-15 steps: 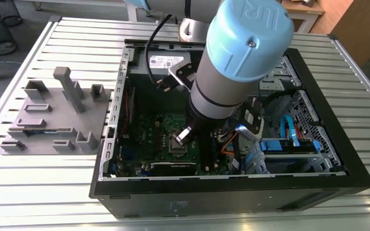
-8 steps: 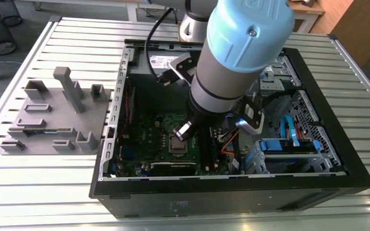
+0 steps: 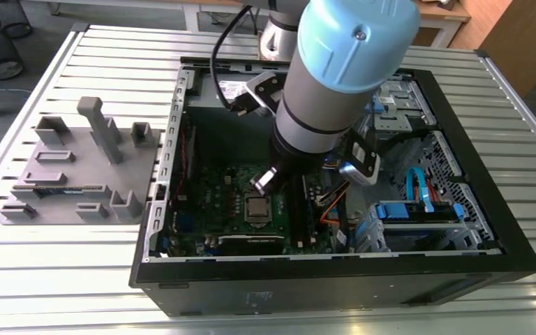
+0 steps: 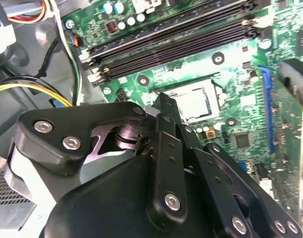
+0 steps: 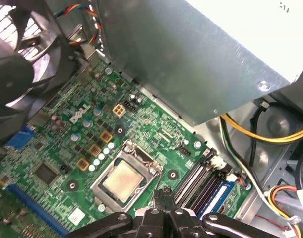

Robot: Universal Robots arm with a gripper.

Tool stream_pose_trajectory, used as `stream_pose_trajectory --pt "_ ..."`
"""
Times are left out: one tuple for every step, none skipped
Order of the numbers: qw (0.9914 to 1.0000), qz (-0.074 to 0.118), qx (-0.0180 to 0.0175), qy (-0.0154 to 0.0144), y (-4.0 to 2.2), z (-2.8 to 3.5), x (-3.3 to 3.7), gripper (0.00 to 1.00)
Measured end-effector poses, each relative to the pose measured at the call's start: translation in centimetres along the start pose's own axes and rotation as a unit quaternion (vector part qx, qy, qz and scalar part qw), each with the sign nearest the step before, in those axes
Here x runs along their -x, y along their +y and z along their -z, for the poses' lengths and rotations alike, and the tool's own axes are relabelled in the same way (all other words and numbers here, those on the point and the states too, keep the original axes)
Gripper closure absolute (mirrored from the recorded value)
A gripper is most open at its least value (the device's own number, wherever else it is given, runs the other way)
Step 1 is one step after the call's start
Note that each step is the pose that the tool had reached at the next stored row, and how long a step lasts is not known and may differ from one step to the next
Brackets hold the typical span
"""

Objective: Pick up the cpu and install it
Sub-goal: 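Install the first cpu locking lever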

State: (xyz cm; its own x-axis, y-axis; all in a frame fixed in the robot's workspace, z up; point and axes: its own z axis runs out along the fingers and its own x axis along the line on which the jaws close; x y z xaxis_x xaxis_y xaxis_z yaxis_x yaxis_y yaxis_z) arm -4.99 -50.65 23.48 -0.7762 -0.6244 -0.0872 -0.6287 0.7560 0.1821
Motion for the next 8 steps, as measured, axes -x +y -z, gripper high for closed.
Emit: stream_pose_trajectory --pt "1.00000 0.000 0.0000 0.0000 0.13 -0.03 0.08 0.89" --pt "1.00000 0.000 0.0000 0.0000 0.24 -0.06 0.13 0.89" --pt "1.00000 0.000 0.0000 0.0000 0.35 -0.08 0.16 0.89" --pt "1.00000 0.000 0.0000 0.0000 0.46 -0.10 0.17 0.89" --pt "1.00000 0.000 0.0000 0.0000 0.56 -0.12 0.16 0.89" --pt "1.00000 0.000 -0.0001 -0.0001 0.66 -0.15 0.07 0.89" --pt "1.00000 0.000 -0.0003 -0.0003 0.75 -0.18 -0.05 0.89" --pt "1.00000 0.000 -0.0005 -0.0006 0.85 -0.21 -0.17 0.89"
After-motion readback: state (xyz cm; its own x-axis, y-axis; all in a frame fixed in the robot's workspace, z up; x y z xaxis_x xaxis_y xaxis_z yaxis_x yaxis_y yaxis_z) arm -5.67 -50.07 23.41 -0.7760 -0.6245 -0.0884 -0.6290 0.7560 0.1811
